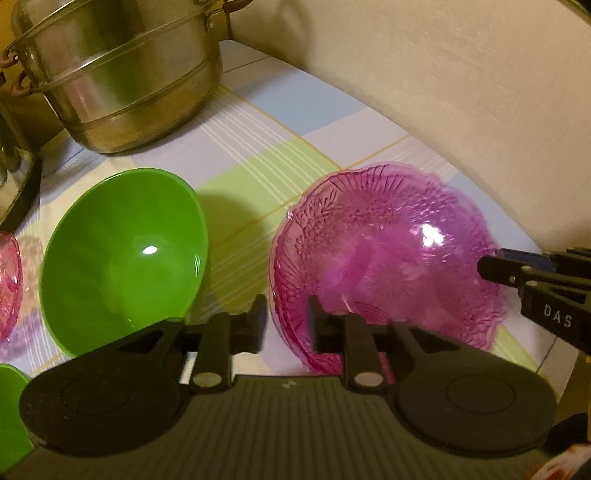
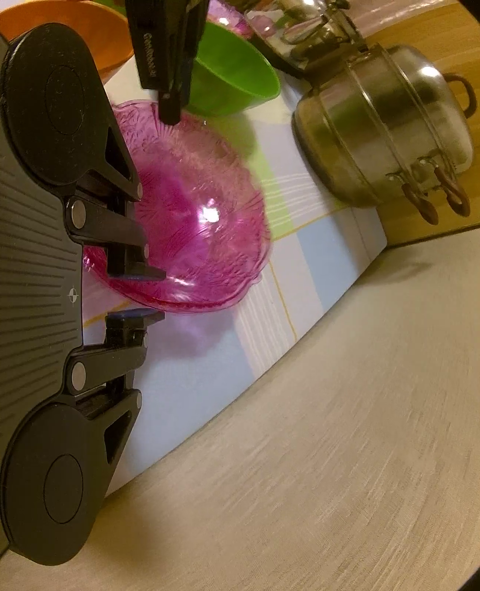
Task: Organize plates and bowls
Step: 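Lower the large plate onto the pink plate by the wall and open both grippers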
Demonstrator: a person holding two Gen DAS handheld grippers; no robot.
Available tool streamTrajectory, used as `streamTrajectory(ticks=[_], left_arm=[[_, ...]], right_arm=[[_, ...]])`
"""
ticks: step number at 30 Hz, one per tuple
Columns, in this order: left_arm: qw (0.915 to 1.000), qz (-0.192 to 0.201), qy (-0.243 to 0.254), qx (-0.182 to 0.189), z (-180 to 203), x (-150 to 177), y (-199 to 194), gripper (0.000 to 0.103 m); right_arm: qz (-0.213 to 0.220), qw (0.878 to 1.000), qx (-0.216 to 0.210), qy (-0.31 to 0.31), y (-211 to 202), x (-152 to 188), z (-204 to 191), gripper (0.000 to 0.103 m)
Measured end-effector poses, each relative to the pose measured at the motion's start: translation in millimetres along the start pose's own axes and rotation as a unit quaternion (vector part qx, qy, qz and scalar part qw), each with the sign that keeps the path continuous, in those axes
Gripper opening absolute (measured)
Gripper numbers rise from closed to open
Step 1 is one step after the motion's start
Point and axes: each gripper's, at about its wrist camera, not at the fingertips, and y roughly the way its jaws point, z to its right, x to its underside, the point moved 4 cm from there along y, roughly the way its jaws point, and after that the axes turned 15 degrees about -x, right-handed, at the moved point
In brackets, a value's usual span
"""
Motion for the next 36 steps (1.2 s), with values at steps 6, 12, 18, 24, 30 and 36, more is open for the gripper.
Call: streamTrajectory(ticks=[6,12,18,24,30,36], left_arm=[[0.9997,0.007,-0.02,0.008,-6,0,-10,0.027],[0.999,0.02,-0.036,0.017,-10,2,-34,0.027],[0.9969,0.045,-0.06,0.026,-16,10,-73,0.027],[0.9937,0.062,-0.089,0.032,-22,32,-115,0.027],[0.9899,0.069,-0.12,0.029,-33,67,-152,0.027],[0.9854,0.073,-0.153,0.012,-50,106,-184,0.027]], right_arm=[[0.021,1.0,-0.011,0.01,-8,-1,-1,0.038],[0.023,1.0,-0.01,0.017,-21,0,-6,0.038],[0.027,0.999,-0.013,0.025,-47,7,-20,0.038],[0.026,0.999,-0.016,0.017,-78,20,-44,0.038],[0.022,1.0,-0.022,-0.003,-108,39,-76,0.038],[0.018,0.999,-0.034,-0.025,-128,58,-106,0.038]])
